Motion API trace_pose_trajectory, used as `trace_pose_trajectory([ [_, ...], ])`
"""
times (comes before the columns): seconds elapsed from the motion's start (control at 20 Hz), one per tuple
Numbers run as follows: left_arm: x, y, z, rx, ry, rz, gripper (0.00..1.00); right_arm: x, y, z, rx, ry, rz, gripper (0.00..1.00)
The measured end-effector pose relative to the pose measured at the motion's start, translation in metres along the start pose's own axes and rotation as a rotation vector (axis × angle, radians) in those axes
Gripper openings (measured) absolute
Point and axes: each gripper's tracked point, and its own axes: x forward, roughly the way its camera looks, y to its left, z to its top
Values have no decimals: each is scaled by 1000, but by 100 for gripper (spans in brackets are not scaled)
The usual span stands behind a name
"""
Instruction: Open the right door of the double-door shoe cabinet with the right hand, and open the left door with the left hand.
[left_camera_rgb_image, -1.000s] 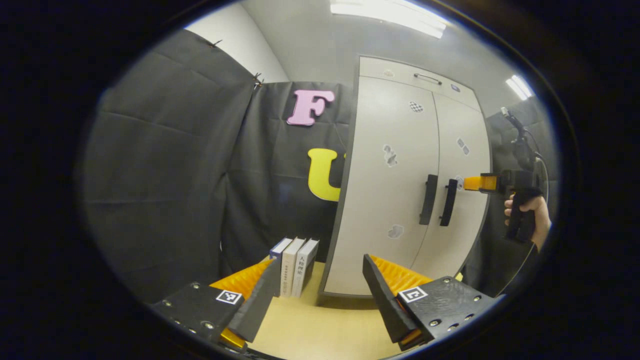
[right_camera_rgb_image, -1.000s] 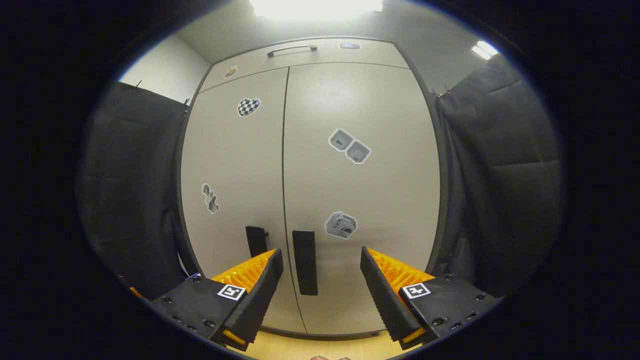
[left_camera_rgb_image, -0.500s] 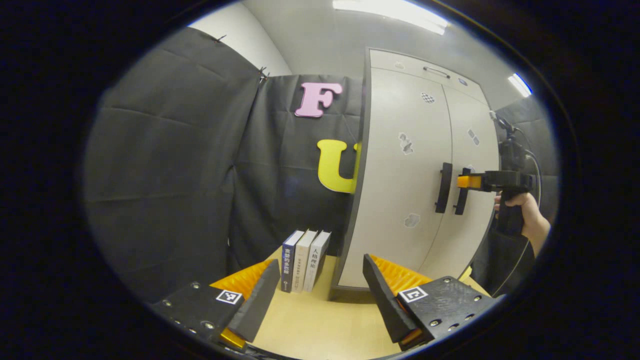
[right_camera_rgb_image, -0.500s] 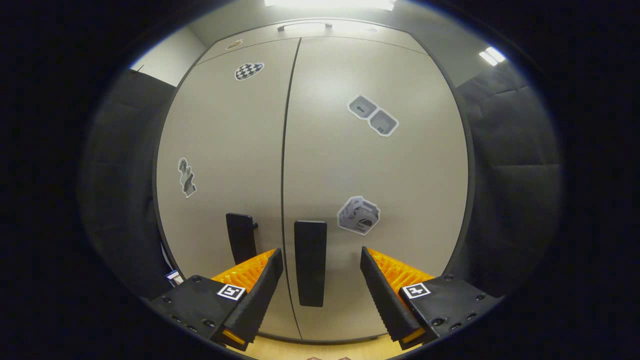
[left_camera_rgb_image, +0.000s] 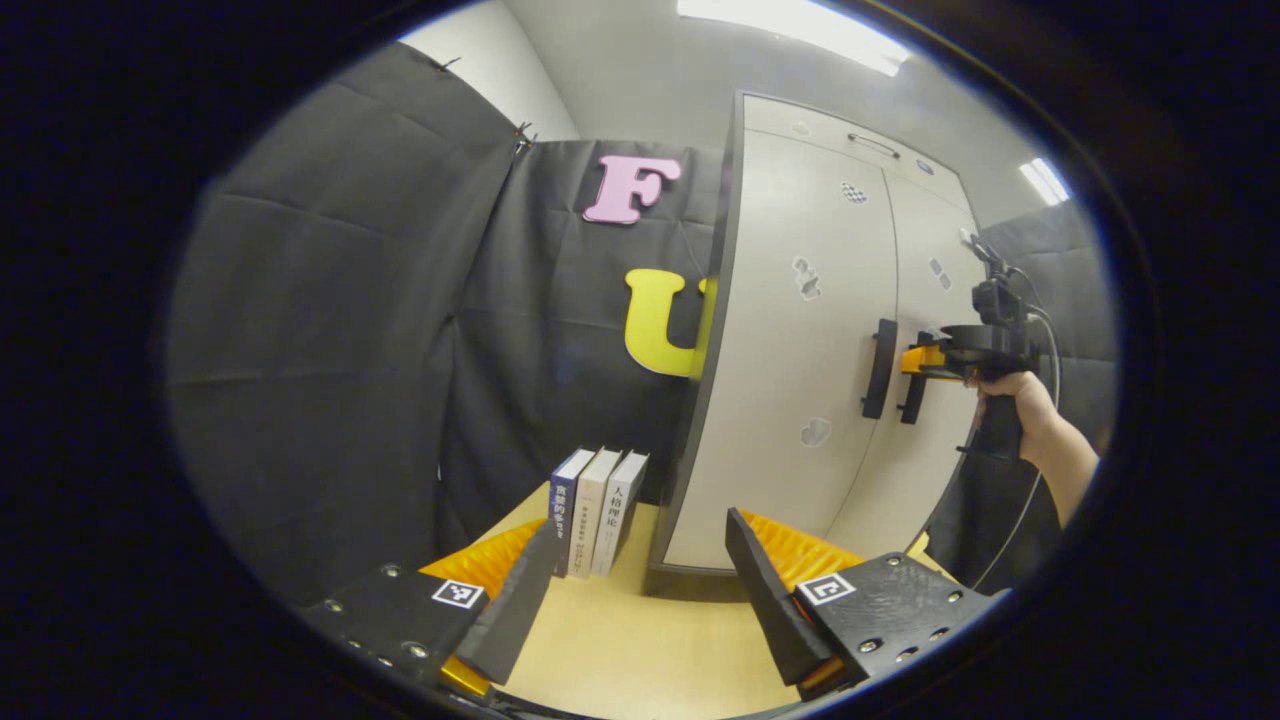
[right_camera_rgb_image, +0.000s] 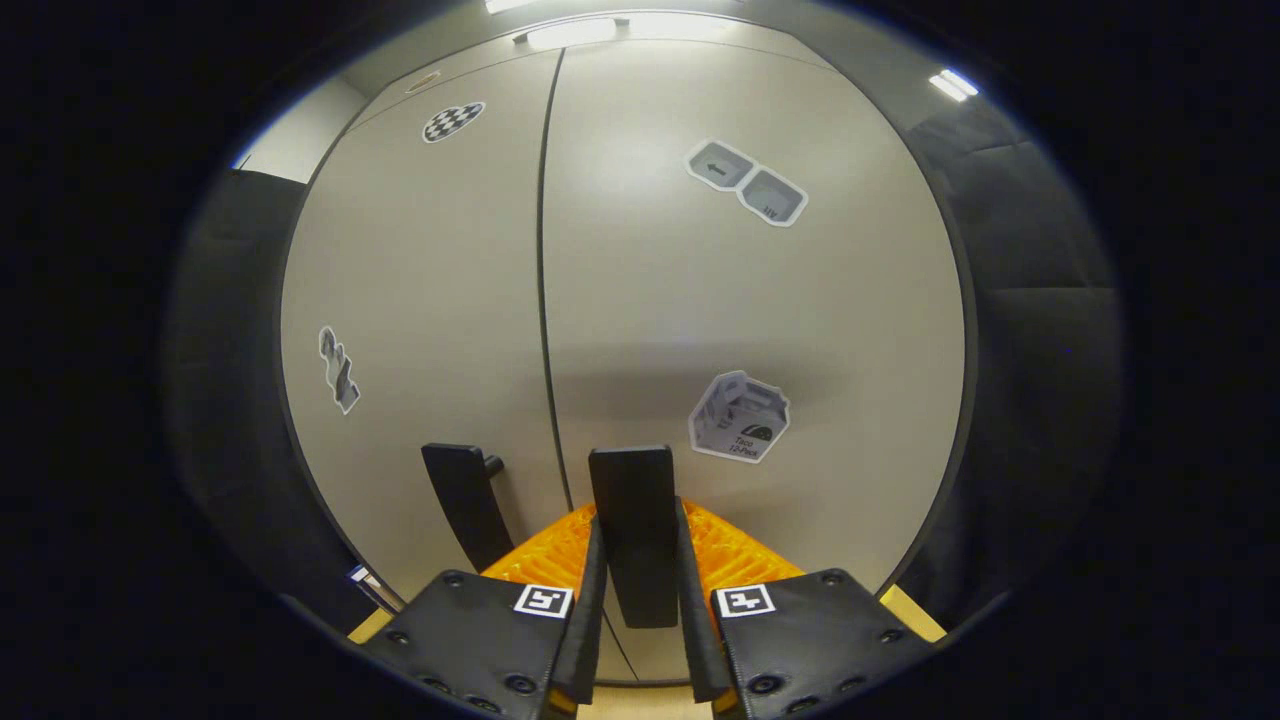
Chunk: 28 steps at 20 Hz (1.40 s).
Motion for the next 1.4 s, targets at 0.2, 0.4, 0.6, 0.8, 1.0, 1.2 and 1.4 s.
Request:
trace_pose_trajectory([
  [0.2,7,3,-8,-23,13,-10,97,0,-1,-1,-19,-8,-13,23],
  [0.4,12,1,-10,-58,12,-29,96,-2,0,-4,-45,36,38,6],
  [0.6,19,-8,0,-70,-14,-62,97,-13,1,-5,-76,67,41,7],
  [0.8,19,-10,3,-44,-26,-54,98,-28,-2,-7,-74,71,71,8],
  [1.0,19,-20,-2,-44,-15,-48,97,-41,-6,-7,-70,62,121,8],
  [1.2,19,-39,8,-13,-23,-33,98,-53,-9,-9,-80,57,175,8],
  [1.4,11,-69,19,9,-31,-30,97,-69,-17,-10,-72,58,242,8],
])
